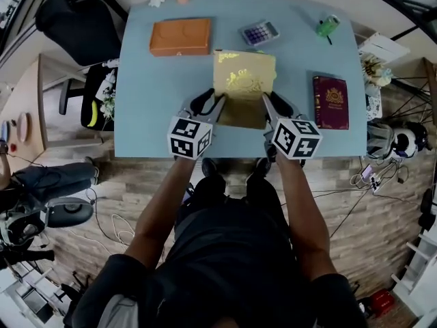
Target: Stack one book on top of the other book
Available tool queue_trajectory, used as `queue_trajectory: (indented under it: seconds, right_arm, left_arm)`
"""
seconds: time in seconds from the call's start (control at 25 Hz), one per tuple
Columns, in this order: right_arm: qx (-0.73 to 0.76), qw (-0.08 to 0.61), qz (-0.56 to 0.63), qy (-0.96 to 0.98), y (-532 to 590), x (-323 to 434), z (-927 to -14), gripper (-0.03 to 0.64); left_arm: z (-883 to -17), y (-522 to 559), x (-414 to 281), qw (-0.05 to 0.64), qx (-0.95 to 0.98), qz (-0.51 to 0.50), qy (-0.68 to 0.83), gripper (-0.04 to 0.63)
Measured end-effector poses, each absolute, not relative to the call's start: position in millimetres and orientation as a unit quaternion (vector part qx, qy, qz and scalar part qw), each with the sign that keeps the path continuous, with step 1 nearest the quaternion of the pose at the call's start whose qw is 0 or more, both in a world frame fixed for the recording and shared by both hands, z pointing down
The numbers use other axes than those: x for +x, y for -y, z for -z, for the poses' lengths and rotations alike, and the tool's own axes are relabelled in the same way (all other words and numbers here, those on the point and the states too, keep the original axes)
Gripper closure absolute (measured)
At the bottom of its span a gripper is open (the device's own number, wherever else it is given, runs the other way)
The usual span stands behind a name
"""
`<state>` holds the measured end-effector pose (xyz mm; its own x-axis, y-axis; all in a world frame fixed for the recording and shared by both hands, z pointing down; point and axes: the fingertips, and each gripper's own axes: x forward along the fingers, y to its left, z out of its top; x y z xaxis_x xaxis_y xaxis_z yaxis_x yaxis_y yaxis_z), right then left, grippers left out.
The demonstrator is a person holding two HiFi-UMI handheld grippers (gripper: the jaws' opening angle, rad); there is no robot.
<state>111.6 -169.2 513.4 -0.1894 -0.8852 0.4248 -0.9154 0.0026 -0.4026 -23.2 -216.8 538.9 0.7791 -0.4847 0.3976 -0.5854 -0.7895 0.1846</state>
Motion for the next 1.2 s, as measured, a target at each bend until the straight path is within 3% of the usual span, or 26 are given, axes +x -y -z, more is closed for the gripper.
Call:
queue_trajectory:
  seconds: [0.72,1.2]
  right_arm:
    - [0.673,0.014,-0.312,0.671,121.9,308.0,-524.1,0.541]
    - [0.692,0.016,-0.341,0.637,87.1,395.6,-563.0,0.541]
  left_arm:
    - [-563.2,170.9,173.8,0.167,0.939,-0.193,0.231,0.403]
    - [-601.6,139.3,261.8,0.181,0.937,-0.233,0.190,0.403]
